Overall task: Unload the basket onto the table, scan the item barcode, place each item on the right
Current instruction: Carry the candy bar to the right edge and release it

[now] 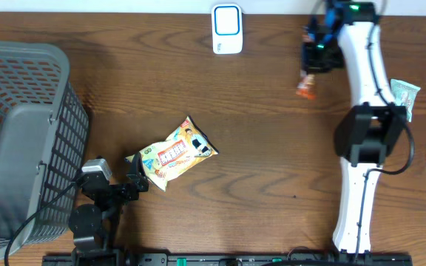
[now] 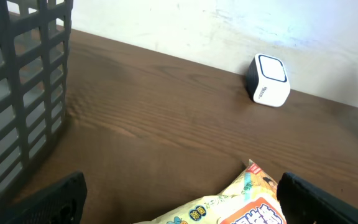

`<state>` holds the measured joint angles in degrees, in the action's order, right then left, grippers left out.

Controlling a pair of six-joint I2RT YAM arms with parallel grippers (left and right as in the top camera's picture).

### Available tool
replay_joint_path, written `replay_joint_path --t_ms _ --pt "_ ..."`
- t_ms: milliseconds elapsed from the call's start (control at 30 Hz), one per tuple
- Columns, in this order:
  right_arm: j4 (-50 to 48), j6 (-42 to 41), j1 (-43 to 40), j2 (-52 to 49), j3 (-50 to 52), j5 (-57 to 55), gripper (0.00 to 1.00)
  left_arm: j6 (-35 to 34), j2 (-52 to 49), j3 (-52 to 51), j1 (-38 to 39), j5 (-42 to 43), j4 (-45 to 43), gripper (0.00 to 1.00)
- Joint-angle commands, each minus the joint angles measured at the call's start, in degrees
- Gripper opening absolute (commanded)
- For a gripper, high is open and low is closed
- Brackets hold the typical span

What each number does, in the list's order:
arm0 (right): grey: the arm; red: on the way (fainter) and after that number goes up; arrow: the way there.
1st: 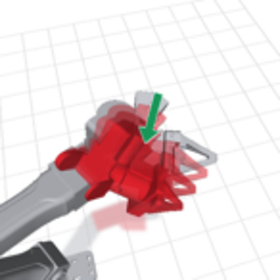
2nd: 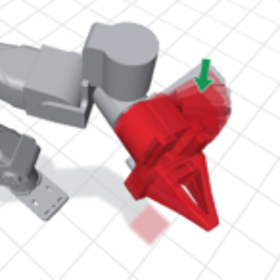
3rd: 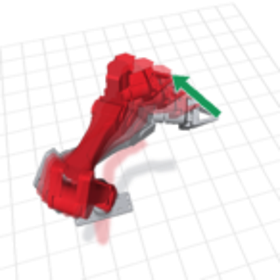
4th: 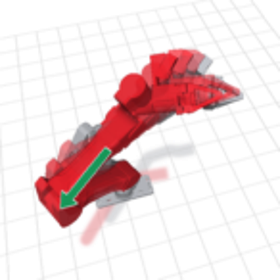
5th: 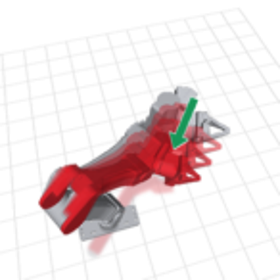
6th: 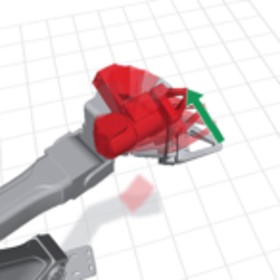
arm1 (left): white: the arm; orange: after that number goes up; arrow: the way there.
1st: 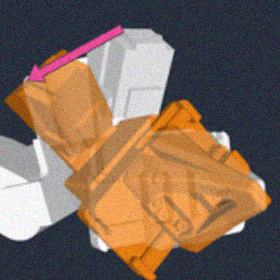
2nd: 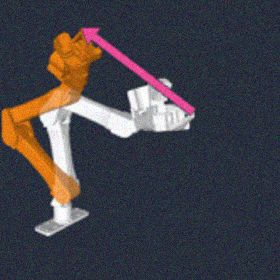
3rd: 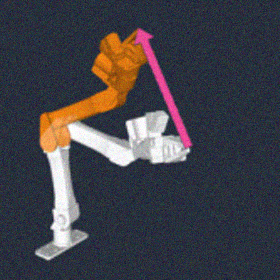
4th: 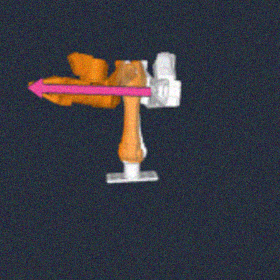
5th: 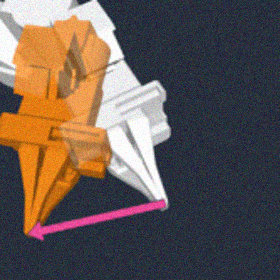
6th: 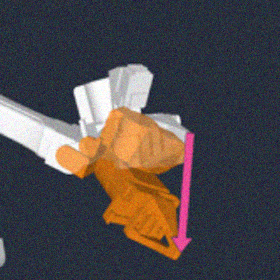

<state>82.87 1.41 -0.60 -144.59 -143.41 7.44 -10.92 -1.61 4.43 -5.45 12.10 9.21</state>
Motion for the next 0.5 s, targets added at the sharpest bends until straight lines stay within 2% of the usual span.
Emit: replay_joint_path --t_ms 0,233,467 --pt "-3.3 3.58 -5.62 1.86 6.8 -13.2 0.01 -0.52 0.2 -1.31 0.17 0.33 0.63 0.98" --pt "-14.93 3.39 -16.85 1.86 18.29 -24.68 0.01 -0.52 0.2 -1.31 0.17 0.33 0.63 0.98" --pt "-17.29 2.86 -26.08 1.88 17.57 -28.13 0.01 -0.52 0.2 -1.31 0.17 0.33 0.63 0.98"
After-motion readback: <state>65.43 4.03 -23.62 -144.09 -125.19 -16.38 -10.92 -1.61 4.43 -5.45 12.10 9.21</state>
